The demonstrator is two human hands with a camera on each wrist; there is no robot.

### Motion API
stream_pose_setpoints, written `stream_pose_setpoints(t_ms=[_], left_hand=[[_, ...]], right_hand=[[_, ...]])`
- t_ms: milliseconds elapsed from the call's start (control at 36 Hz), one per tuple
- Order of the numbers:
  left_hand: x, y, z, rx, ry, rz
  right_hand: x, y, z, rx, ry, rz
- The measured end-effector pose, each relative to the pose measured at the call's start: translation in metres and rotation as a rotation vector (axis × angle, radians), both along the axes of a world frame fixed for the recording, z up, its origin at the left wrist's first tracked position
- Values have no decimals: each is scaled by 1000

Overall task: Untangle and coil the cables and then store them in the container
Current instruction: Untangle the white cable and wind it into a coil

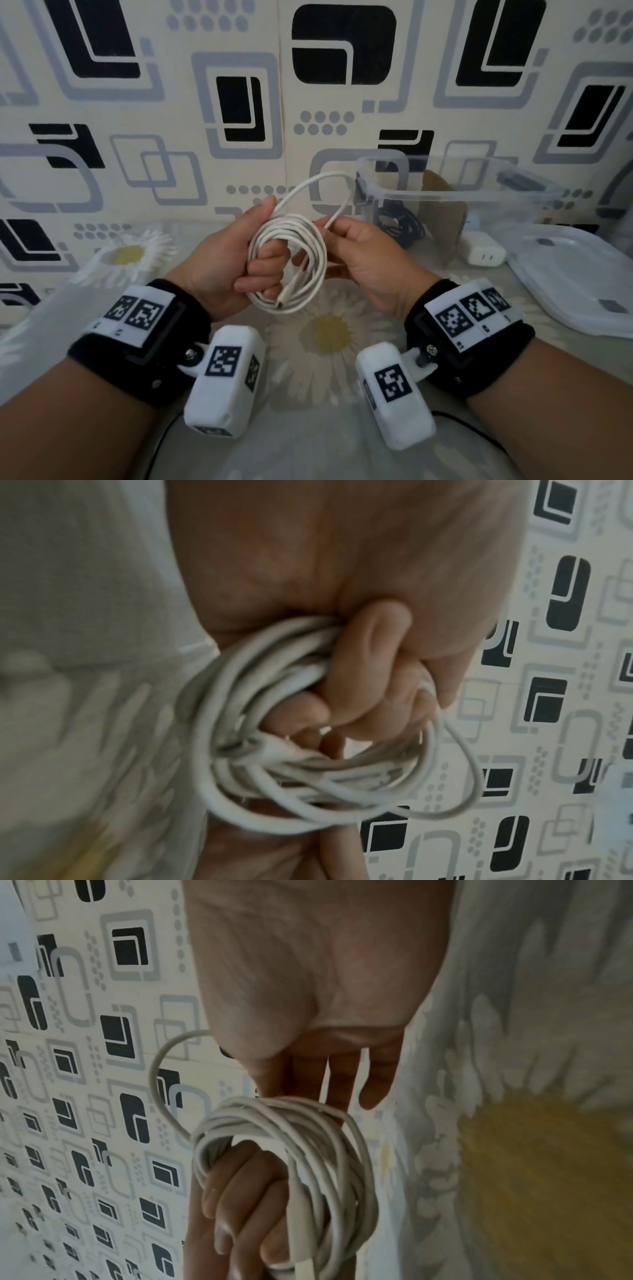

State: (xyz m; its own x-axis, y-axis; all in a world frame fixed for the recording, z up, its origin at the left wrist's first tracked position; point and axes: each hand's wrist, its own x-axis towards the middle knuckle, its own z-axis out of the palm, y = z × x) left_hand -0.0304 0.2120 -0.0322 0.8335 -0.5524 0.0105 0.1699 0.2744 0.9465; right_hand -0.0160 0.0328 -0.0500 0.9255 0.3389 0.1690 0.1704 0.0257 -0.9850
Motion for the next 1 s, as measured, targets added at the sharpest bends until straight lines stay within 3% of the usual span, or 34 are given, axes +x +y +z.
stream_pose_setpoints(t_ms=[167,361,444,556,694,861,1000], left_hand=[[0,-2,4,-14,-7,139],[-3,-6,3,28,-13,131],[-3,-6,3,10,-7,134],[-4,-7,5,-45,0,140],[-6,-11,3,-86,-3,96],[-6,-12,4,-95,-7,85],[-7,-10,3,-61,-20,72]], right_hand=[[0,0,3,-3,50,53],[0,-4,9,59,-253,-173],[0,-4,7,-2,-316,-215],[3,-5,4,-79,-221,-181],[4,-3,1,-21,-28,-36],[6,-6,3,8,-121,-183],[5,-6,5,134,-58,-88]])
